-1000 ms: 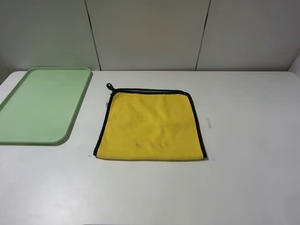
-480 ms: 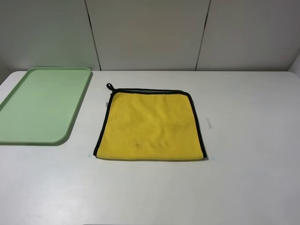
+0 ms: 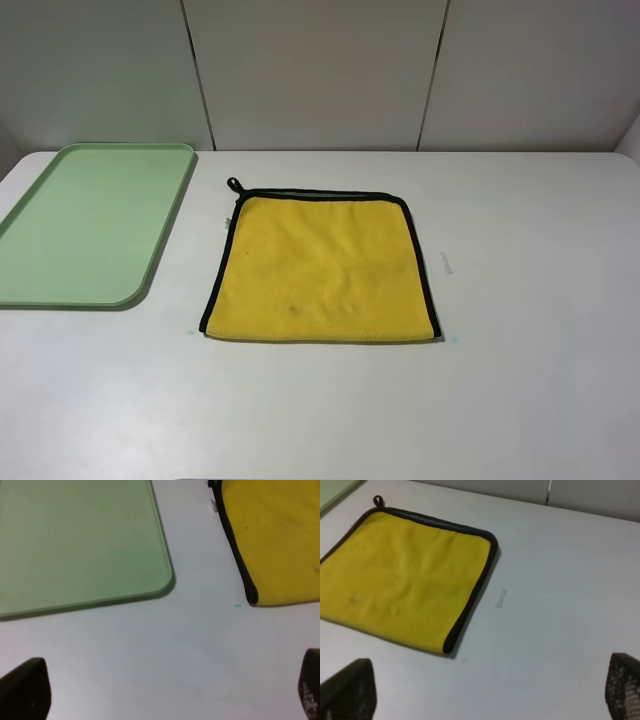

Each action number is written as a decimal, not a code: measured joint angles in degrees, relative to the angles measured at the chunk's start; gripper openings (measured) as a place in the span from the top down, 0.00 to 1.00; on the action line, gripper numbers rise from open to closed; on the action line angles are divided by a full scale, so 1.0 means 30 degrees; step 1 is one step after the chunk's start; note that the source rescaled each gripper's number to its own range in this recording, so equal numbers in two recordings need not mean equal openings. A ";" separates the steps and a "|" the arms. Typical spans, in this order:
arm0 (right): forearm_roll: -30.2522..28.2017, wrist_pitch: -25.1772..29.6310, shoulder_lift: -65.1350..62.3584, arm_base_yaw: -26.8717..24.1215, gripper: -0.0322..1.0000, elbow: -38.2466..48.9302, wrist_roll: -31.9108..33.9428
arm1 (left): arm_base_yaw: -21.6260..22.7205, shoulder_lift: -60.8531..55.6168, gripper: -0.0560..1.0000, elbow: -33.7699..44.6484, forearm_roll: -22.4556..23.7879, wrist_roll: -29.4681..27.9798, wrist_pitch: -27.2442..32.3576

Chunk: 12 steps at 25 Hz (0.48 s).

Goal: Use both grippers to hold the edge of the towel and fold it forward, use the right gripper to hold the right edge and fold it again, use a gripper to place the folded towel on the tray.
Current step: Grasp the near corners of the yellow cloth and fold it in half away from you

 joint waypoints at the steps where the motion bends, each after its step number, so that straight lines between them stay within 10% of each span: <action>1: 0.0000 0.0000 0.0000 0.0000 0.00 0.0000 0.0000 | 0.0000 0.0000 0.01 0.0000 0.0000 0.0000 0.0000; 12: -0.0330 0.0000 0.0039 0.0000 0.00 0.0000 0.0116 | 0.0000 0.0658 0.01 0.0000 0.0000 0.0204 0.0018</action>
